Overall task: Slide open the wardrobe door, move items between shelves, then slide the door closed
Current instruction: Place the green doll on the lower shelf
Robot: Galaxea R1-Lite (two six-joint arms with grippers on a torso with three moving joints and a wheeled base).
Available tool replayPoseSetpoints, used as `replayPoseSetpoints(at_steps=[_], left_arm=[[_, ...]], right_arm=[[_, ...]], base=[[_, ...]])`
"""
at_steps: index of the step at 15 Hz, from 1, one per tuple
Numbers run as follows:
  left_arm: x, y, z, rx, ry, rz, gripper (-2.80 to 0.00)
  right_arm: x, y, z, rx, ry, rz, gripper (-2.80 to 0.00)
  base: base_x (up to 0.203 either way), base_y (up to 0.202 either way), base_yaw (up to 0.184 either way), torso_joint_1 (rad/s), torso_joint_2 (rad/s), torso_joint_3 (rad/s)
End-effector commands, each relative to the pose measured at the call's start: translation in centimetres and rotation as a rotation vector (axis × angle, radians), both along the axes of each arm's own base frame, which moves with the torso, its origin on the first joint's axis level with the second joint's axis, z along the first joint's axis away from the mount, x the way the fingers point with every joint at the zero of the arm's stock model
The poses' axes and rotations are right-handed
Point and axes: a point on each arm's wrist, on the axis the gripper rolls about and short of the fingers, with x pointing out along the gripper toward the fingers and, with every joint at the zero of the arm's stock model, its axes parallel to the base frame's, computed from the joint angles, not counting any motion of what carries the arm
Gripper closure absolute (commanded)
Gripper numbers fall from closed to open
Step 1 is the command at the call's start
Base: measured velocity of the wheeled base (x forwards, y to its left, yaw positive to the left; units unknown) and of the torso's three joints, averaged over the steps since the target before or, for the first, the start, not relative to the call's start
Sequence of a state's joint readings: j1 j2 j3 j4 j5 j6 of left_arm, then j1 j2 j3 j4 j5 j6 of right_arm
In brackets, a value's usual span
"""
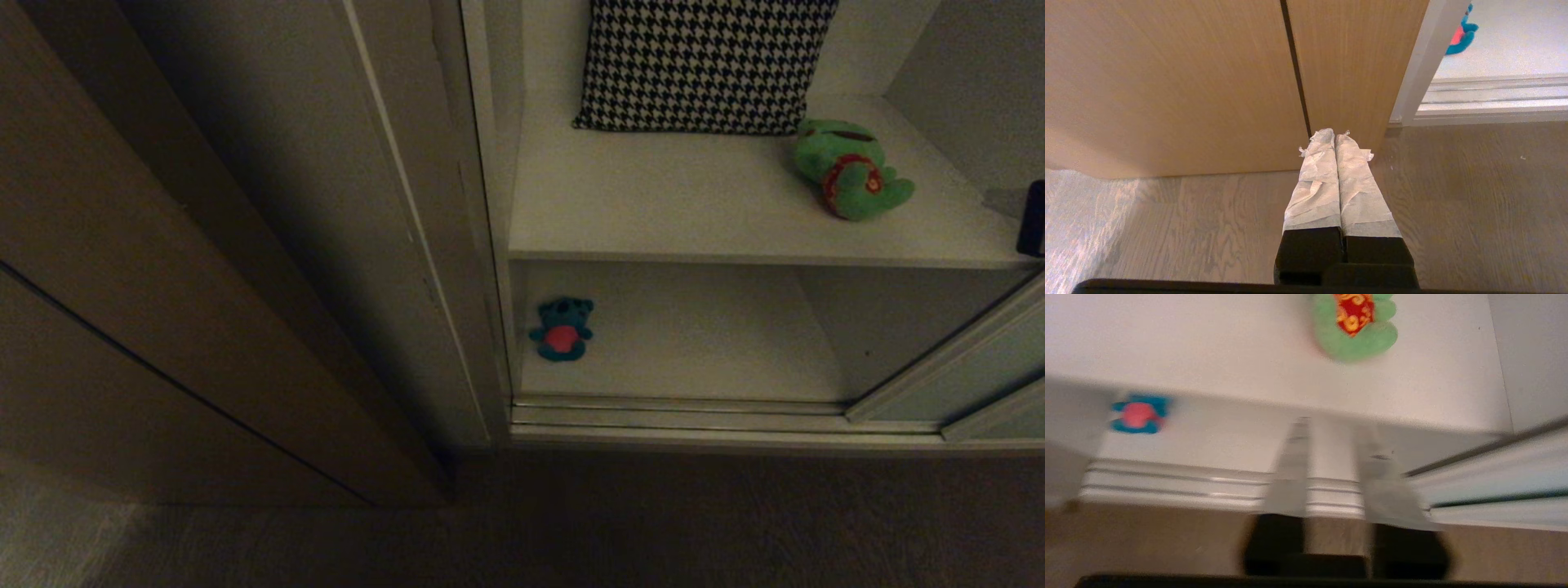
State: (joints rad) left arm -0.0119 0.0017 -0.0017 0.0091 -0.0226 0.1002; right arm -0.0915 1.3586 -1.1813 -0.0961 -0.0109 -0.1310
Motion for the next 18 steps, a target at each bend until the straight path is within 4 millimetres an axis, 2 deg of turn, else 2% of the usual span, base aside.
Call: replayPoseSetpoints(at_steps=[1,7,9,14,18], left_arm=[[0.0,0.0,0.0,0.001,0.002,0.000,0.00],[0.0,0.0,0.0,0.001,0.002,0.001,0.00],[0.0,0.0,0.0,0.001,0.002,0.001,0.00],[0.0,0.0,0.0,0.001,0.002,0.001,0.00],[0.0,0.0,0.0,0.001,0.000,-0.001,0.00]], right_arm=[[5.5,-1.2,-1.9,-0.002,0.071,-0.023,-2.80],[12.6,-2.3,-4.4,-0.016,0.065,-0.025,-2.80],[15.0,-2.6,-4.0,-0.031,-0.005,-0.027,-2.80],[18.8,-3.2,-5.5,-0.060,-0.105,-0.032,-2.80],[20.7,-3.6,-5.0,-0.086,-0.208,-0.040,-2.80]], base=[[0.000,0.000,0.000,0.000,0.00,0.000],[0.000,0.000,0.000,0.000,0.00,0.000],[0.000,0.000,0.000,0.000,0.00,0.000],[0.000,0.000,0.000,0.000,0.00,0.000],[0.000,0.000,0.000,0.000,0.00,0.000]])
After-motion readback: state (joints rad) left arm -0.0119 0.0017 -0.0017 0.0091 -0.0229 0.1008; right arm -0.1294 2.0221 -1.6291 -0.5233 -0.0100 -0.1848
